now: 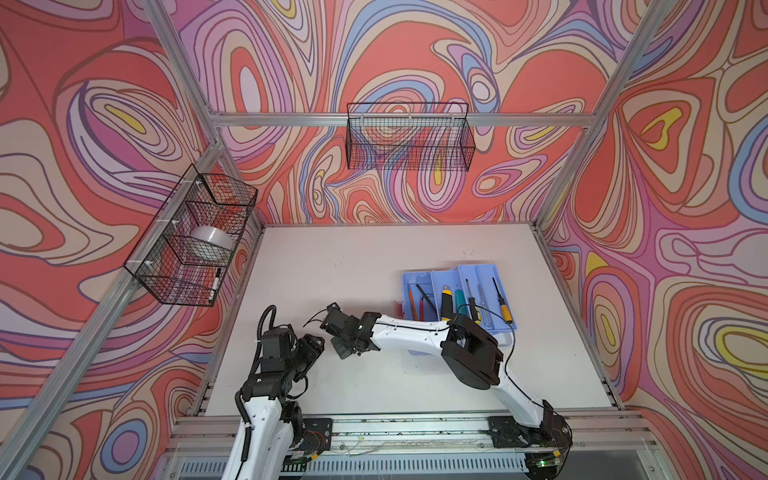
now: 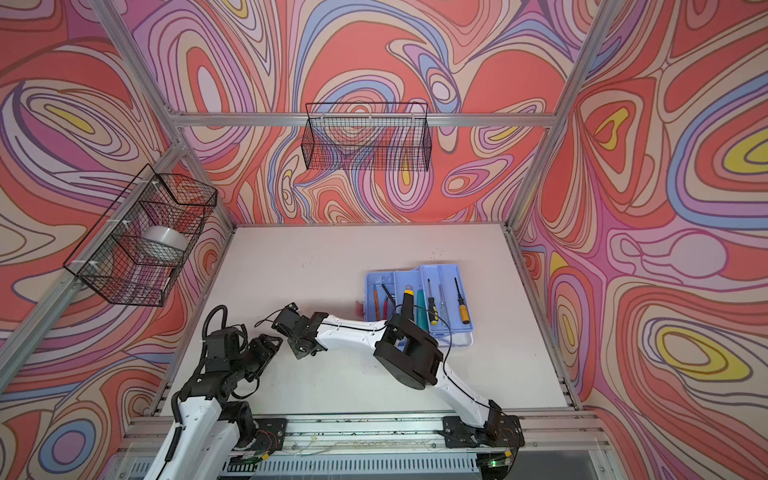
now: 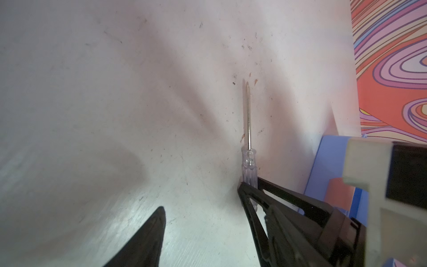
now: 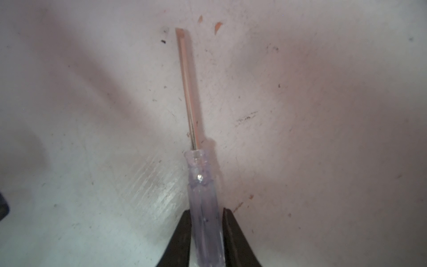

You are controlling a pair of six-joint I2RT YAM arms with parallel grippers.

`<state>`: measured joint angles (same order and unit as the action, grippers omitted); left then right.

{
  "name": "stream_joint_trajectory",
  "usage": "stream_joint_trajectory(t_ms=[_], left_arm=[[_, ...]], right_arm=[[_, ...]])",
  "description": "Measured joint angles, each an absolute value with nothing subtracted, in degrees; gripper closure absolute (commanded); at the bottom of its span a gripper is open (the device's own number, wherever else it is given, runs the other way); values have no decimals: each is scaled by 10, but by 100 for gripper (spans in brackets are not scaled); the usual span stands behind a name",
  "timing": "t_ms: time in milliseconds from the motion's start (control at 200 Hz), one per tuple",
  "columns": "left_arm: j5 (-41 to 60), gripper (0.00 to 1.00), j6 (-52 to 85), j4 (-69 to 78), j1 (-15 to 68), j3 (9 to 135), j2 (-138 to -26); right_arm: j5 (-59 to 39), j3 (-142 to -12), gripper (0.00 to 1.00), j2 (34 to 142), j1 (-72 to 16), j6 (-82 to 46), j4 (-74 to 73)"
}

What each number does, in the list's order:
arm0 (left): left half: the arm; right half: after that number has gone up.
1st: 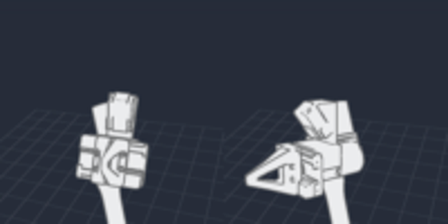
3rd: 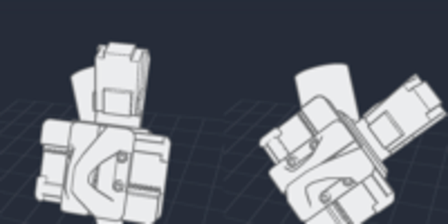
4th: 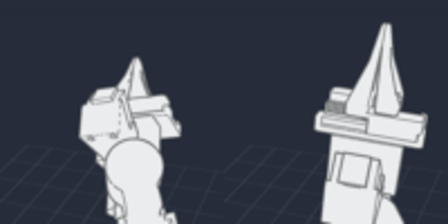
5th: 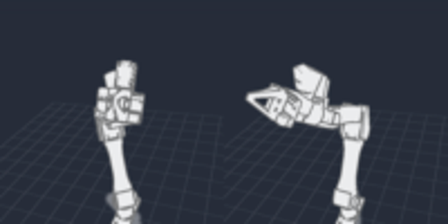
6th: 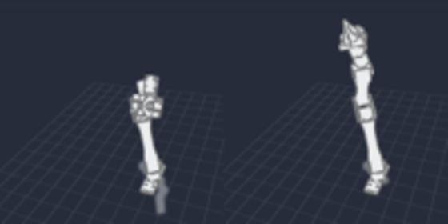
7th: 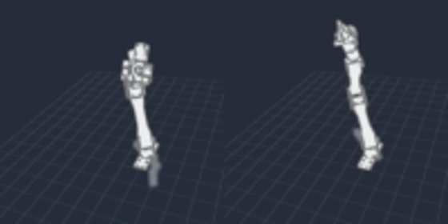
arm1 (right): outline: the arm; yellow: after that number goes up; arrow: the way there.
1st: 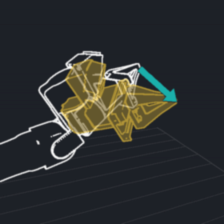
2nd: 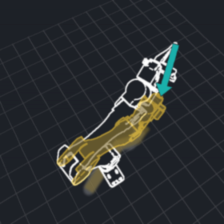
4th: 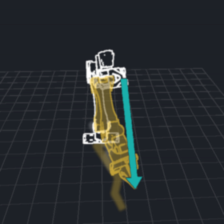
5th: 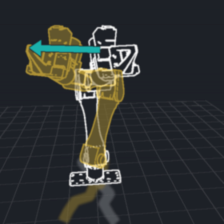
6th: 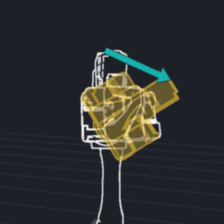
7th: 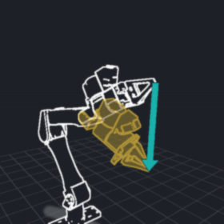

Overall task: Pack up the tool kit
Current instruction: 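Close the right gripper on the clear screwdriver handle, then lift the clear-handled screwdriver with right gripper and carry it to the tray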

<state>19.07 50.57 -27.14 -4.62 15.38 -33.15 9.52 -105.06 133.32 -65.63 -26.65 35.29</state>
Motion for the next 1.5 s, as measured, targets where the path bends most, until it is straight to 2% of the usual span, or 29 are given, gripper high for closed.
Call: stream_joint_trajectory(t_ms=[331,721,1072,1172,1357,1497], left_arm=[[193,31,497,-269,-46,154,-332],[206,33,477,-260,-46,154,-361],[209,35,458,-259,-42,173,-370],[195,35,453,-260,-13,188,-374],[137,35,448,-256,95,238,-401],[117,35,450,-229,130,248,-446]], right_arm=[[101,-1050,84,1333,-656,-267,354],[127,-1021,85,1315,-657,-266,351],[166,-967,86,1228,-654,-267,365],[180,-941,86,1192,-649,-267,369],[209,-874,86,1112,-626,-273,378],[235,-814,86,1027,-593,-282,392]])
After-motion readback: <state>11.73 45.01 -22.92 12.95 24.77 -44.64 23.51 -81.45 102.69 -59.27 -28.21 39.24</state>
